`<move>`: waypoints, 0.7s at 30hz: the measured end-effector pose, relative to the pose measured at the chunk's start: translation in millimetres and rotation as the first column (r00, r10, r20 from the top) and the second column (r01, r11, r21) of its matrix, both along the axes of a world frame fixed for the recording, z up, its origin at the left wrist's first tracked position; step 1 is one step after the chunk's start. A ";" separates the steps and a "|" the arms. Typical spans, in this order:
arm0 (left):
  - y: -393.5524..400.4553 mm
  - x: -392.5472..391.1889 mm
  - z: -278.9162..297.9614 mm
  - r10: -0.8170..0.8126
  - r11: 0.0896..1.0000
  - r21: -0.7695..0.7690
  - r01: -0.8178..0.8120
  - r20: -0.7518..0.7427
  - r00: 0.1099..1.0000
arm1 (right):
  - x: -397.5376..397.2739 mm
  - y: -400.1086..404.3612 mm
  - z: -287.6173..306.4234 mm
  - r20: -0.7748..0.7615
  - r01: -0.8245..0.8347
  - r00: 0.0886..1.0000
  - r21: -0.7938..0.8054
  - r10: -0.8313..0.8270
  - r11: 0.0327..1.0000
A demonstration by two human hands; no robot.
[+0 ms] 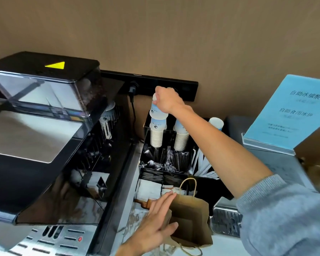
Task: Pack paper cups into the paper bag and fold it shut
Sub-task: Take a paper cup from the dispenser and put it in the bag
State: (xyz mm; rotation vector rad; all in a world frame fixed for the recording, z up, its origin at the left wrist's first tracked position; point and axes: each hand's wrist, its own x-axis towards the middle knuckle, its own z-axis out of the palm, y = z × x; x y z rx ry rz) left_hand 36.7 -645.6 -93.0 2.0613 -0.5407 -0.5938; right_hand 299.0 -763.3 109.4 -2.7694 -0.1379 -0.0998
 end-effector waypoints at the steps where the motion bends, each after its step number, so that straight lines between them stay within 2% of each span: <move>1: 0.2 -0.1 -0.3 -0.001 1.000 -0.001 0.001 -0.001 1.000 | -4.2 -3.0 9.1 0.027 0.016 1.000 0.018 -0.016 1.000; 4: 1.1 -0.1 -2.1 0.001 1.000 -0.010 -0.001 -0.009 1.000 | -21.4 -18.8 29.0 0.116 0.078 0.989 0.157 -0.097 0.985; 6: 1.5 -0.3 -3.9 -0.010 1.000 -0.009 0.010 -0.014 1.000 | -41.6 -33.7 34.1 0.153 0.082 0.977 0.366 -0.146 0.927; 8: 2.0 -1.0 -2.7 -0.025 1.000 0.000 0.025 -0.022 0.999 | -68.4 -48.5 33.2 0.119 0.038 0.982 0.645 -0.149 0.763; 10: 2.1 -1.9 0.1 -0.030 1.000 0.003 0.030 -0.031 0.999 | -96.9 -61.2 26.3 0.035 0.026 0.993 0.853 -0.108 0.522; 12: 2.0 -1.8 2.8 -0.024 1.000 0.010 0.024 -0.043 0.999 | -123.8 -71.9 14.9 -0.015 0.043 0.996 0.940 -0.085 0.337; 15: 2.5 -0.1 1.5 -0.018 0.999 0.034 0.020 -0.055 0.998 | -155.8 -81.5 -7.9 -0.092 0.106 0.991 0.983 -0.097 0.148; 17: 3.1 1.6 -1.2 -0.019 0.999 0.039 0.021 -0.047 0.999 | -170.4 -84.5 -22.8 -0.136 0.145 0.985 0.985 -0.103 0.089; 18: 3.3 2.3 -2.4 -0.017 0.999 0.042 0.019 -0.045 0.999 | -177.3 -84.9 -29.1 -0.148 0.157 0.985 0.984 -0.093 0.090; 21: 4.3 4.6 -2.3 -0.022 0.998 0.058 0.024 -0.039 0.999 | -198.2 -83.1 -40.3 -0.170 0.166 0.985 0.963 0.000 0.211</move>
